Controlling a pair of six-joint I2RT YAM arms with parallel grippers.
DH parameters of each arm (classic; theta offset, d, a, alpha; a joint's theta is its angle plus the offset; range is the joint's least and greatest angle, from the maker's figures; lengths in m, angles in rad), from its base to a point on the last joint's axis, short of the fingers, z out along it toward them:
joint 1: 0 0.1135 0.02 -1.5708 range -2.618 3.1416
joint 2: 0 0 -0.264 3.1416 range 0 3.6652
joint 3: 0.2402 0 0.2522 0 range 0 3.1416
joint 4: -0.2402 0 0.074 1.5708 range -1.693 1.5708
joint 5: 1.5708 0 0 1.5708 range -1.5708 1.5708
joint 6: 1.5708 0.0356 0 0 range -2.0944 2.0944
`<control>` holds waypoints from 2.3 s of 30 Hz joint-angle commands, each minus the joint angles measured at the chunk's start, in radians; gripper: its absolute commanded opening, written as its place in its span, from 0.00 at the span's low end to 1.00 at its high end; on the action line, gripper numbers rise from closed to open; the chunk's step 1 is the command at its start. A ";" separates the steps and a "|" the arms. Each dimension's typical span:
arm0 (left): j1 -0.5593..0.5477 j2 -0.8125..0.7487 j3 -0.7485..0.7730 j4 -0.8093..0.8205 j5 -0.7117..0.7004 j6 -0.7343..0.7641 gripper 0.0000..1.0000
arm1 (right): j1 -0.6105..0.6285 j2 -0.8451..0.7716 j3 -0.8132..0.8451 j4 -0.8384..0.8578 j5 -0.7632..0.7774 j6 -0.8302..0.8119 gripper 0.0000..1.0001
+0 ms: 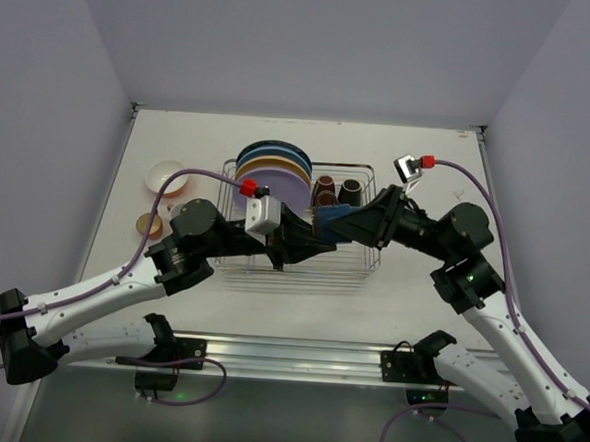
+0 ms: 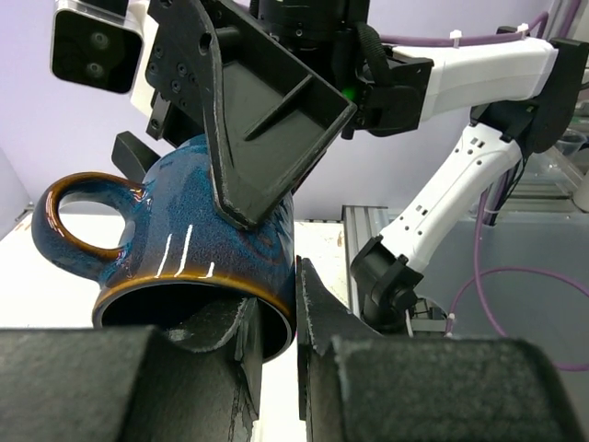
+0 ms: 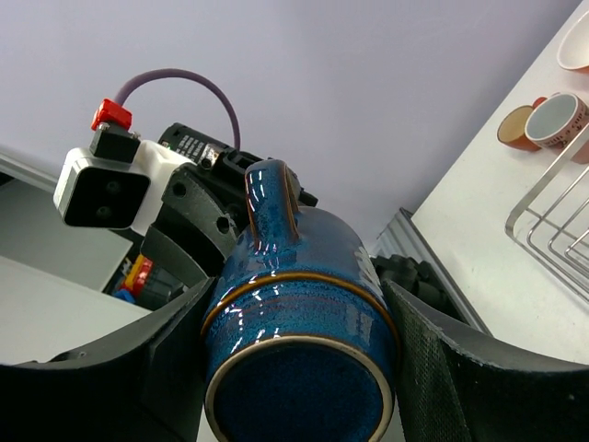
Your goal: Unload the mixed dishes from the dish rack
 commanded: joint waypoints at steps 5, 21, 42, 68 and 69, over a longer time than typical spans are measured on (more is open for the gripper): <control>-0.011 -0.044 0.017 -0.062 -0.215 0.005 0.00 | -0.007 -0.029 0.019 -0.038 0.068 -0.073 0.99; 0.328 0.113 0.371 -1.011 -0.935 -0.300 0.00 | -0.030 -0.121 0.161 -0.616 0.795 -0.579 0.99; 0.972 0.028 0.151 -1.248 -0.732 -0.389 0.00 | -0.061 -0.132 0.102 -0.642 0.911 -0.702 0.99; 1.203 0.275 -0.021 -1.243 -0.633 -0.472 0.00 | -0.061 -0.233 0.061 -0.618 0.837 -0.714 0.99; 1.216 0.285 -0.033 -1.230 -0.616 -0.463 0.00 | -0.061 -0.233 0.059 -0.618 0.834 -0.714 0.99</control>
